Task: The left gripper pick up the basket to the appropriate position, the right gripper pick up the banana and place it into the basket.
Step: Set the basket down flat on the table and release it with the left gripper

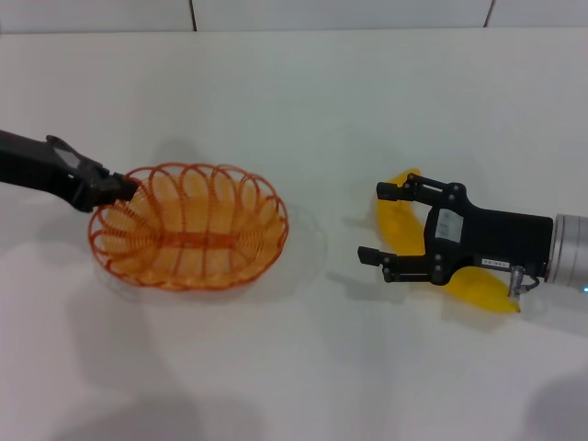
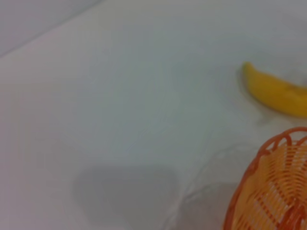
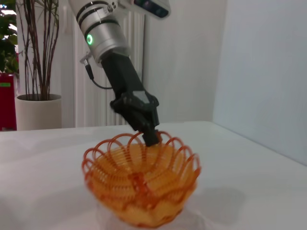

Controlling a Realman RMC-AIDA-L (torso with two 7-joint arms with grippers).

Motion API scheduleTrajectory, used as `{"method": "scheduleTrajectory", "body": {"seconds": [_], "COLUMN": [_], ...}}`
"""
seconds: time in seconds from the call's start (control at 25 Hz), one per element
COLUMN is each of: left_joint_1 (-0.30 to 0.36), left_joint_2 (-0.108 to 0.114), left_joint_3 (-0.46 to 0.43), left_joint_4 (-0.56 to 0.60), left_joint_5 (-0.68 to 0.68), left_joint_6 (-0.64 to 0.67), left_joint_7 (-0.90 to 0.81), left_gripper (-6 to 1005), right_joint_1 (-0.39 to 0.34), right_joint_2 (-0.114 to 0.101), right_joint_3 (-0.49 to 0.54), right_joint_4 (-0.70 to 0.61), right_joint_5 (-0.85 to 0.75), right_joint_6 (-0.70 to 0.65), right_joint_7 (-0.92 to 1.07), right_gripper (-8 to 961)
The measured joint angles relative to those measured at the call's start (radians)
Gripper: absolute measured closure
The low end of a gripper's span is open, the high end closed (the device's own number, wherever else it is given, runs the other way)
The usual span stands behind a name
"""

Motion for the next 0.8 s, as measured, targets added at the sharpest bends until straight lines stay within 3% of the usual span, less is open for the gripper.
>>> {"method": "scheduleTrajectory", "body": {"seconds": [0.12,0.36,0.56,0.8], "left_joint_1": [-0.011,-0.088,-0.15,-0.161], "left_joint_2": [-0.003,0.003,-0.004,-0.007], "left_joint_3": [0.007,0.022,0.026,0.064], "left_joint_4": [-0.028,-0.168,-0.254,-0.276], "left_joint_5": [0.002,0.04,0.096,0.091], "left_joint_6": [-0.053,-0.159,-0.213,-0.257], "left_joint_7": [-0.031,-0.02,-0.001,-0.001], "left_gripper": [953,955,949,942], "right_joint_1": [0.005,0.021,0.034,0.042], "right_joint_2": [0.001,0.0,0.001,0.001], "right_joint_3": [0.0,0.0,-0.001,0.0], "right_joint_4": [0.0,0.012,0.014,0.026], "right_joint_5": [0.0,0.0,0.0,0.0], "right_joint_6": [0.002,0.001,0.002,0.002], "right_joint_7": [-0.002,-0.001,0.0,0.0], "right_gripper": [61,61,61,61]}}
